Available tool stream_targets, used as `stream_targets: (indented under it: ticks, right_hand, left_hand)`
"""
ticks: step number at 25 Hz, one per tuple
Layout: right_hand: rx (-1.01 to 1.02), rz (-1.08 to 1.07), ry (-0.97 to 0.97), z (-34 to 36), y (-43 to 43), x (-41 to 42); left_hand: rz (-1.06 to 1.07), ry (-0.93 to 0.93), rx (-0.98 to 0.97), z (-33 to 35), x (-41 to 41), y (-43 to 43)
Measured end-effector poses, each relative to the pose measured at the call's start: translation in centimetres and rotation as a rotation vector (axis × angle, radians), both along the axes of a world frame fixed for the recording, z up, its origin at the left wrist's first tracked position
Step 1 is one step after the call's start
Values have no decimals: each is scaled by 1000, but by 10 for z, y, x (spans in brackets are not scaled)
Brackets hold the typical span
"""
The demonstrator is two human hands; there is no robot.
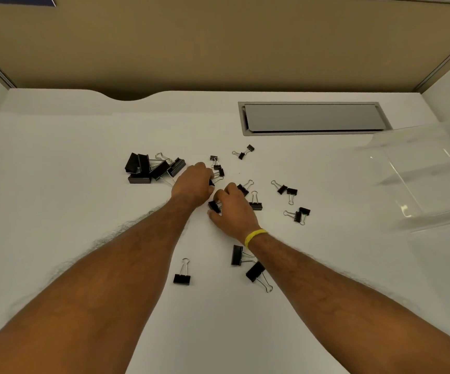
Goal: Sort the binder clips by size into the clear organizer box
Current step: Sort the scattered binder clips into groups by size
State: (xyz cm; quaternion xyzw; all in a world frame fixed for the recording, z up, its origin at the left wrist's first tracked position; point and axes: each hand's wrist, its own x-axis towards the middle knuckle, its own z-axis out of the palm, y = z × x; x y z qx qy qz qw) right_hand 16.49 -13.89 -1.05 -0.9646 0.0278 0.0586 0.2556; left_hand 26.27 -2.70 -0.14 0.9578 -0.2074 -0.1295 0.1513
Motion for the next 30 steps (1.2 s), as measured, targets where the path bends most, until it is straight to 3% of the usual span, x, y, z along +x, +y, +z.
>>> stream_targets:
  ticks: [7,14,20,30]
  right_hand:
    - [14,22,-34,5,-9,-6]
    - [116,122,-137,16,9,-48]
    - [57,347,-14,20,34,-95]
    - [46,370,91,17,46,-121]
  left_hand:
    - [94,-79,-202,17,-31,37]
    - [196,-155,-418,25,-113,96]
    - [200,-89,-385,5,-184,133]
    - [195,11,-311,-6,-213,145]
